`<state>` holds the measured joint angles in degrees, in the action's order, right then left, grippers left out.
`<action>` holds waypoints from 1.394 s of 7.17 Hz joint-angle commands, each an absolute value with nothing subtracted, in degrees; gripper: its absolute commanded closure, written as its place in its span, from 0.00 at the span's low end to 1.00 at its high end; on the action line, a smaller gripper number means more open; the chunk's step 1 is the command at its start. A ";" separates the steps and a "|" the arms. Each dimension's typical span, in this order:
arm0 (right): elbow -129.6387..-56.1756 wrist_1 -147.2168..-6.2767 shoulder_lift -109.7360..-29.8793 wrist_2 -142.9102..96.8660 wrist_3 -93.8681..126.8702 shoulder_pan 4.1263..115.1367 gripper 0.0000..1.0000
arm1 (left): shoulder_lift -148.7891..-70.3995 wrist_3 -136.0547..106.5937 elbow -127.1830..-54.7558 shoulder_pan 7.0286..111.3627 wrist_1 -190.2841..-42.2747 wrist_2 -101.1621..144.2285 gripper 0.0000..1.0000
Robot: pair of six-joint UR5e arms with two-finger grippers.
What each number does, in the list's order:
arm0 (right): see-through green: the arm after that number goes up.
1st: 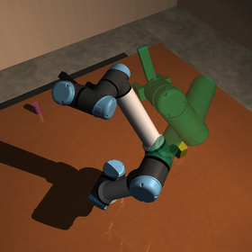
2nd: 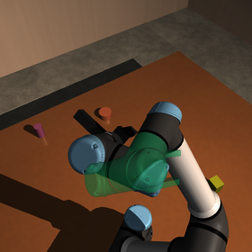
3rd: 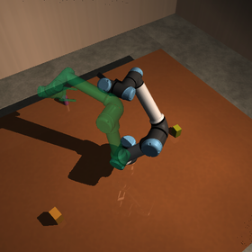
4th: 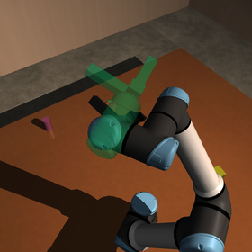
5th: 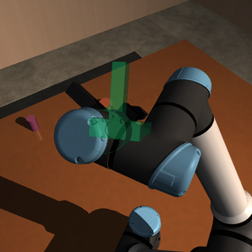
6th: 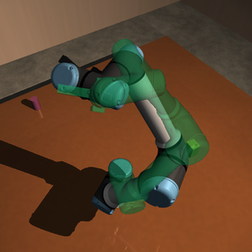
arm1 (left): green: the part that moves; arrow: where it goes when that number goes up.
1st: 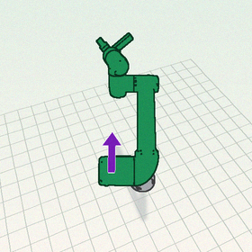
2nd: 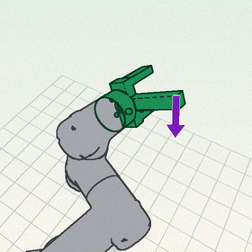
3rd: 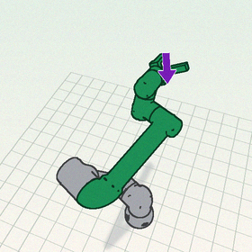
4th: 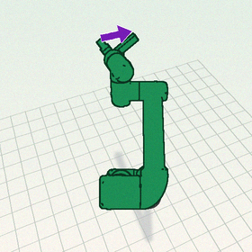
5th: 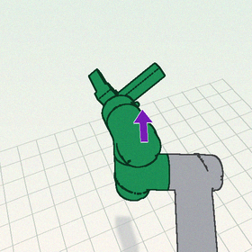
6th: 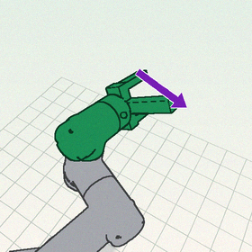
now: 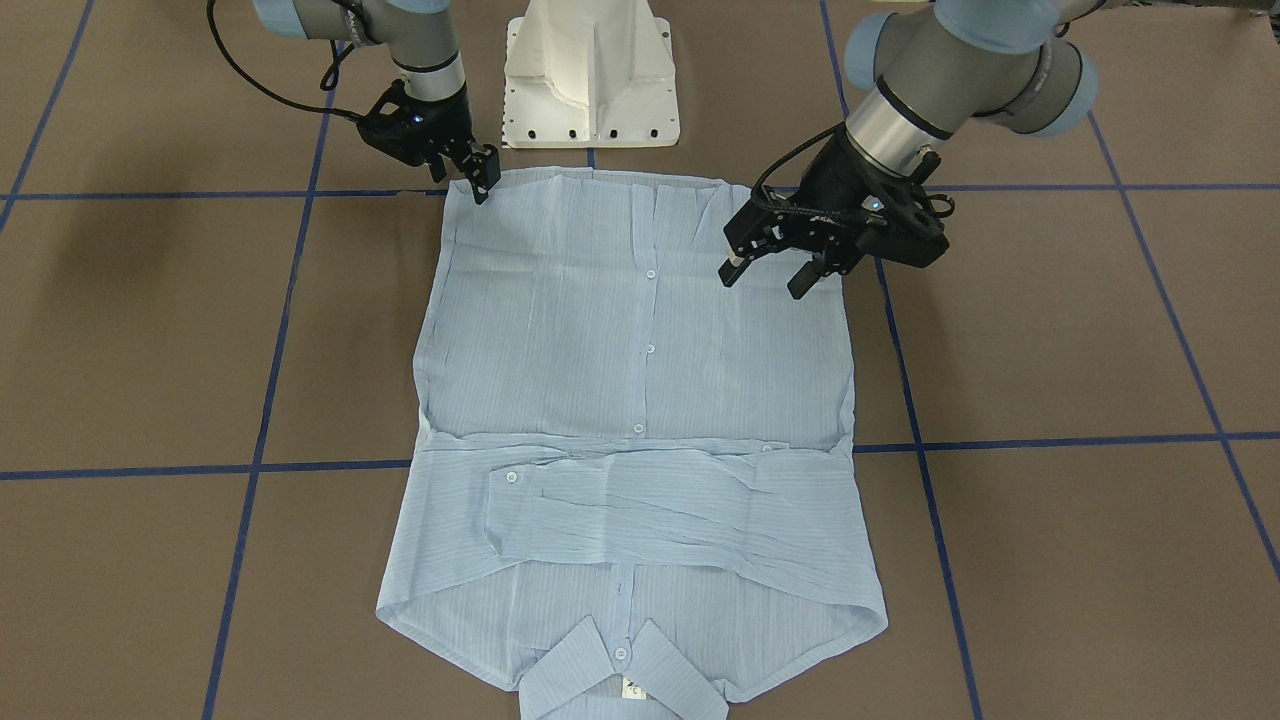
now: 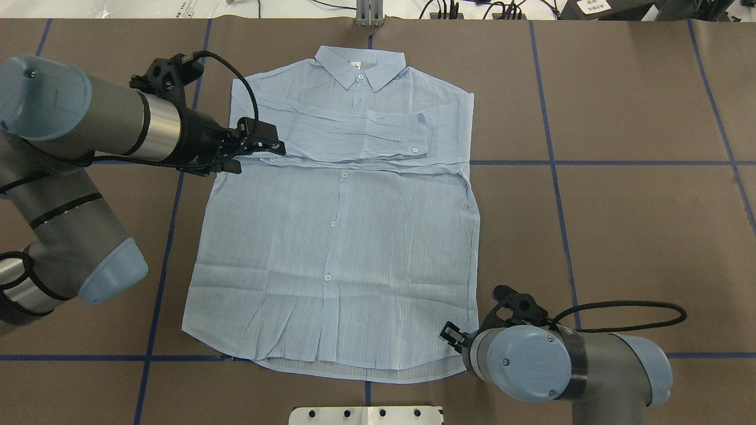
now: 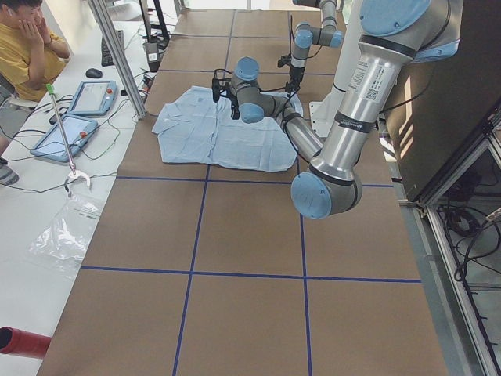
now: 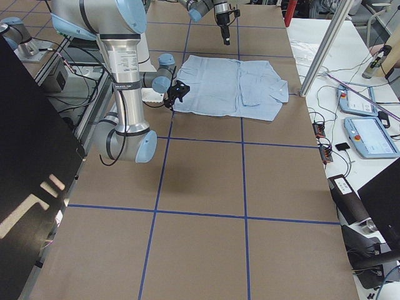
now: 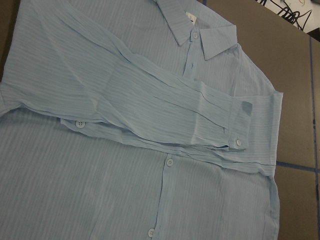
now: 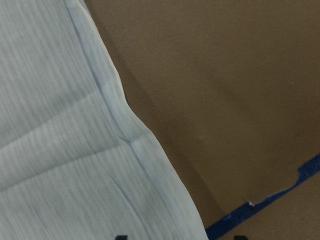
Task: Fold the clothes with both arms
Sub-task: 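Release the sleeve and move both grippers to the hem corners nearest the robot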
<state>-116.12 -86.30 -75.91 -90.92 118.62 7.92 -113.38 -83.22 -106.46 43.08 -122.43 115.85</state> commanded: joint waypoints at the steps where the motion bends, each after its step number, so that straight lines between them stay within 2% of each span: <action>1: -115.93 -86.31 -76.55 -90.88 118.65 7.65 0.47 | -113.38 -83.23 -106.35 43.07 -122.43 115.84 0.01; 2: -115.84 -86.31 -76.64 -90.88 118.65 7.39 0.51 | -113.38 -83.32 -106.26 43.07 -122.34 115.84 0.01; 3: -115.75 -86.31 -76.55 -90.88 118.65 7.30 0.78 | -113.38 -83.23 -106.26 43.07 -122.34 115.84 0.01; 4: -115.93 -86.31 -76.47 -91.05 118.65 7.38 1.00 | -112.25 -83.41 -106.52 43.07 -122.34 115.75 0.01; 7: -116.54 -86.31 -76.55 -91.14 118.56 8.17 1.00 | -104.97 -84.11 -109.94 41.93 -122.26 115.84 0.01; 8: -119.24 -86.31 -77.94 -91.66 118.48 8.61 1.00 | -99.98 -86.03 -113.61 39.40 -122.26 115.67 0.00; 10: -122.77 -86.31 -82.16 -92.28 118.48 8.79 1.00 | -92.40 -93.81 -119.16 26.79 -120.17 106.59 0.00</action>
<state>-120.62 -86.31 -80.03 -91.94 118.49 8.66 -96.56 -88.73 -116.24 34.38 -121.70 112.46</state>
